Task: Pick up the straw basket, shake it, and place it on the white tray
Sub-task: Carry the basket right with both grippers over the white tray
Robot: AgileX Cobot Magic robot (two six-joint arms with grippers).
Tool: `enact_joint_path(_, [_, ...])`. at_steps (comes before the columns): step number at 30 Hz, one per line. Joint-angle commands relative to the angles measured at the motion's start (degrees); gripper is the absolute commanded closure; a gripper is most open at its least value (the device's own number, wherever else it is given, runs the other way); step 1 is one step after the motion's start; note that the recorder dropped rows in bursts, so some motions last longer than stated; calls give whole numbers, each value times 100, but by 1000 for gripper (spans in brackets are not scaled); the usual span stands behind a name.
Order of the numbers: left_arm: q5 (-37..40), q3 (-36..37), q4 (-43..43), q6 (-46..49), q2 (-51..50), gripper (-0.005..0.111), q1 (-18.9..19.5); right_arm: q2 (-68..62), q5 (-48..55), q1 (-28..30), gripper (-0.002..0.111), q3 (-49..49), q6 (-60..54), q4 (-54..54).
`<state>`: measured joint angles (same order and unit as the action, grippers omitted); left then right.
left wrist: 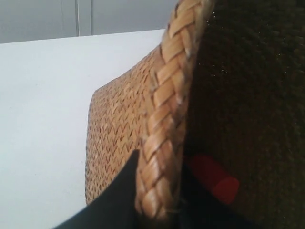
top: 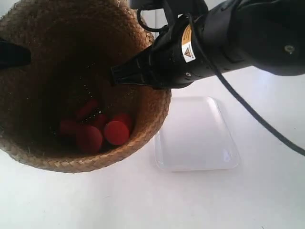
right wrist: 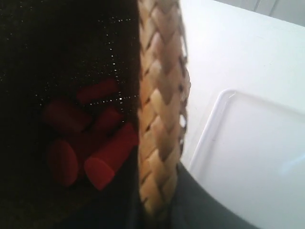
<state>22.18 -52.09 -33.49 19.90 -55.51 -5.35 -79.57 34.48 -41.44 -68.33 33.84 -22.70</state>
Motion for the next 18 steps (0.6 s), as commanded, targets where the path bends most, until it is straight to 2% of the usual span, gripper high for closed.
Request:
enact_joint_path(1, [164,-146,-379,419,59,107,-66,61,93,231,108,-146,-210,42])
enact_joint_path(7, [538,-1092,-946,137,-687,107,-66,61,755,723,108,-822,-589,222])
enact_joint_path(11, [564,-1788,-1689,-85,-1322,107,-120,47,1435,1185,108,-1419,-1210,514])
enact_joint_path(12, [506,-1895,-1820,-85,-1466,107,-201,37,1644,1283,108,-1542,-1323,574])
enact_joint_path(15, [250,-2141,-1874,-224,-2035,107,-858,-162,2420,1877,108,-2054,-1881,1144])
enact_joint_path(18, [-148,-2139,-1835,-224,-2387,107,-1409,-385,2954,2215,108,-2240,-2225,1417])
